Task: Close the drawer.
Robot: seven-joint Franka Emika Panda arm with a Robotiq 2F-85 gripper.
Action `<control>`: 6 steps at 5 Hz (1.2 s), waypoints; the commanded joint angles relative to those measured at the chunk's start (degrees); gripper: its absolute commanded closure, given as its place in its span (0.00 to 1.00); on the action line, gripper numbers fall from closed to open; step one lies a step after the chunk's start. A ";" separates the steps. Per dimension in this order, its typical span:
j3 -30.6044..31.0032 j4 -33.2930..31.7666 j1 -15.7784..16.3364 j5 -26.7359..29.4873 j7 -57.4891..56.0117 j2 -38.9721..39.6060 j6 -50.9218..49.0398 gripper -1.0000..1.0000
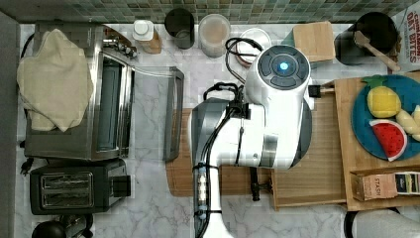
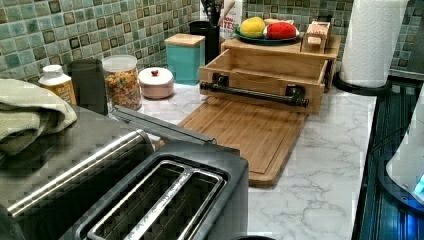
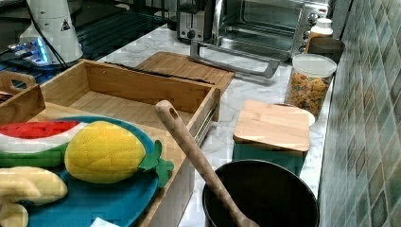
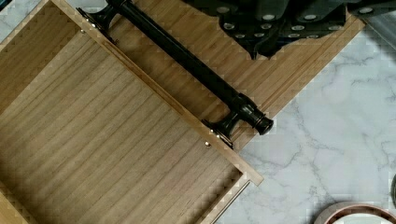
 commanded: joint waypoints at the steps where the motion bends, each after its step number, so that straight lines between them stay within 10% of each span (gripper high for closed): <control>1: -0.07 -0.10 0.03 0.00 -0.01 0.01 0.03 1.00; 6: 1.83 -24.03 2.30 8.21 -25.61 -11.94 17.44 1.00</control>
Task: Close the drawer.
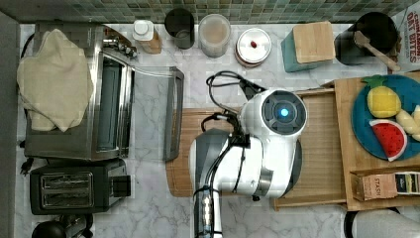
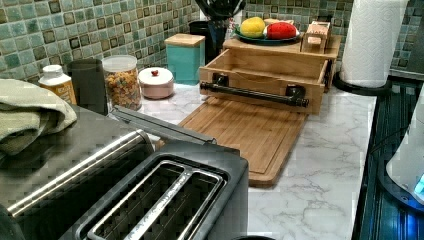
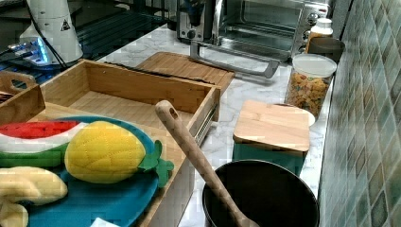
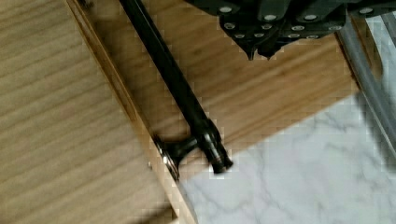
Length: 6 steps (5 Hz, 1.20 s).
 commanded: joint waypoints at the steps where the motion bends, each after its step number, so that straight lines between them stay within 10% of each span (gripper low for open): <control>1: 1.71 -10.51 2.06 2.71 -10.83 -5.44 6.98 1.00; 4: 2.05 -24.55 1.88 -0.56 -22.39 -2.28 29.92 1.00; 6: 1.03 -24.65 1.84 1.97 -27.85 0.15 28.13 1.00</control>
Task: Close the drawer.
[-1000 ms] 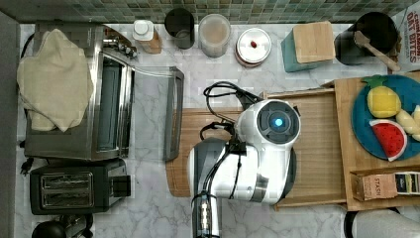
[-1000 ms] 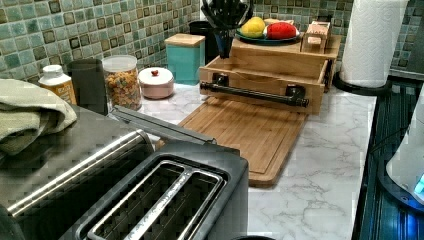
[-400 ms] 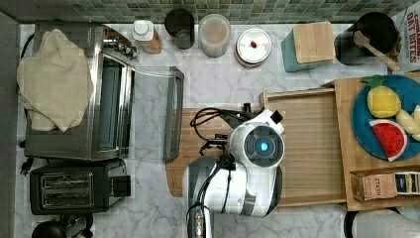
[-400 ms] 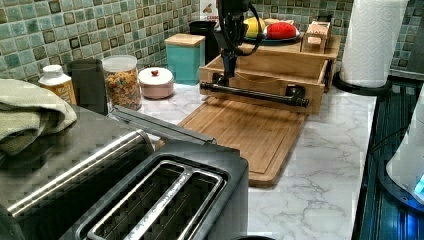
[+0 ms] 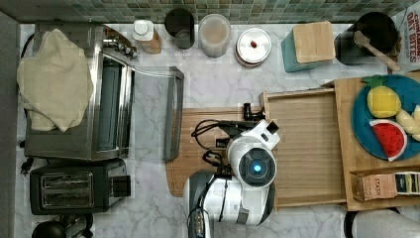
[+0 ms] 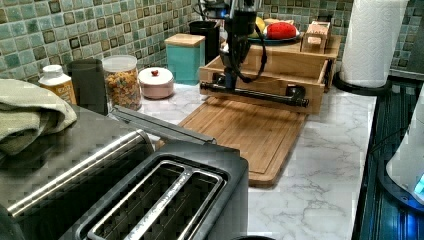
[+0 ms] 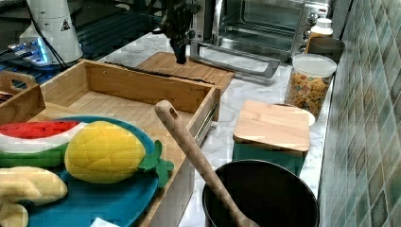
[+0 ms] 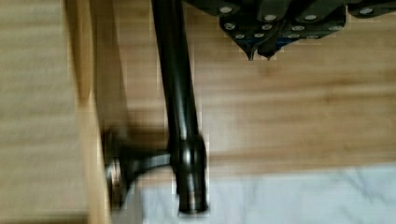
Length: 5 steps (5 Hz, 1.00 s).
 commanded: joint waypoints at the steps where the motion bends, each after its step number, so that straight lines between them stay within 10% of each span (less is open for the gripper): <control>1: 0.23 -2.38 0.20 -1.96 -4.90 2.35 2.89 1.00; 3: -1.64 -1.70 -2.87 -14.28 1.21 0.90 3.19 1.00; 5: -5.67 4.95 -6.30 -8.34 -10.06 5.60 2.16 1.00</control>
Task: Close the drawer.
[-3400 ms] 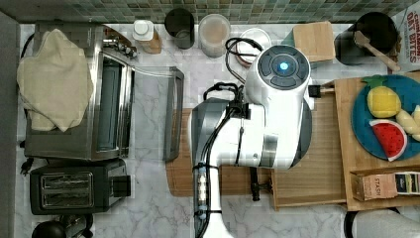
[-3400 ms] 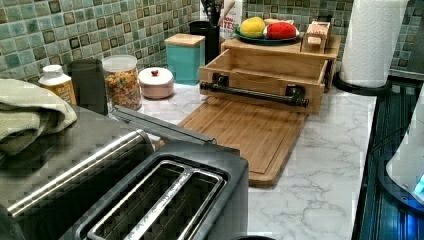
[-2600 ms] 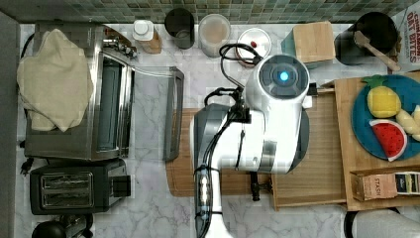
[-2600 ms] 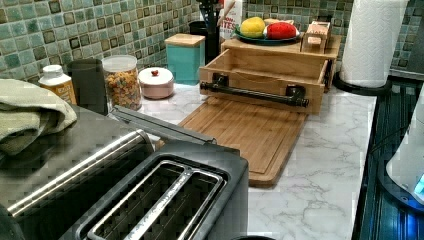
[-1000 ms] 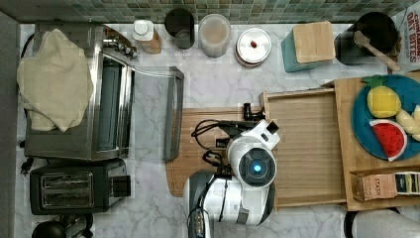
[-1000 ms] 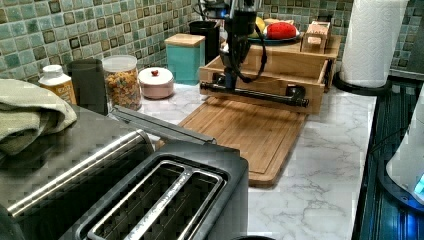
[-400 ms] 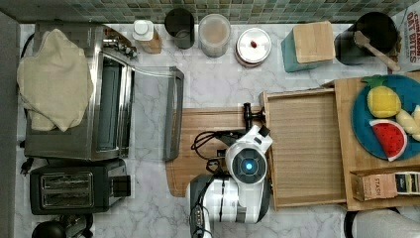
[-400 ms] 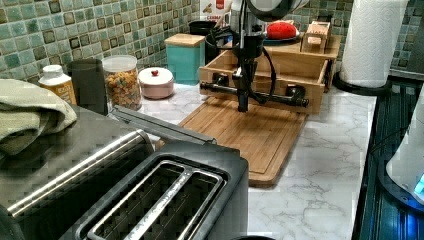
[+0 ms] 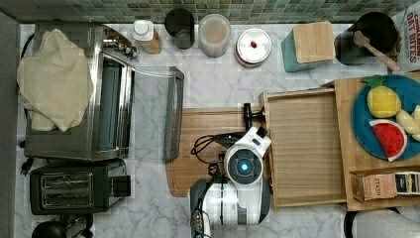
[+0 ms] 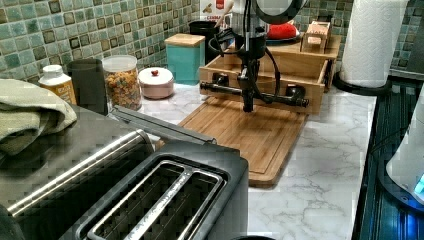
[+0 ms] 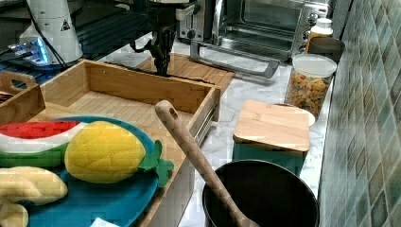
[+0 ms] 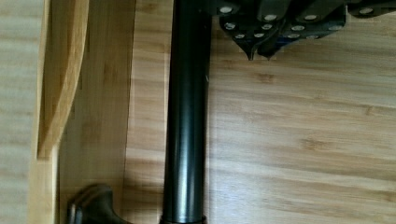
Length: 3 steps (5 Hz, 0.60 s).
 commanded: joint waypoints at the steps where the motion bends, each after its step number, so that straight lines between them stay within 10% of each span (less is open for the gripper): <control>1: -9.14 12.77 -6.73 2.47 -12.45 2.50 -5.63 1.00; 3: -15.81 21.50 -10.91 7.44 -23.15 7.55 -10.13 1.00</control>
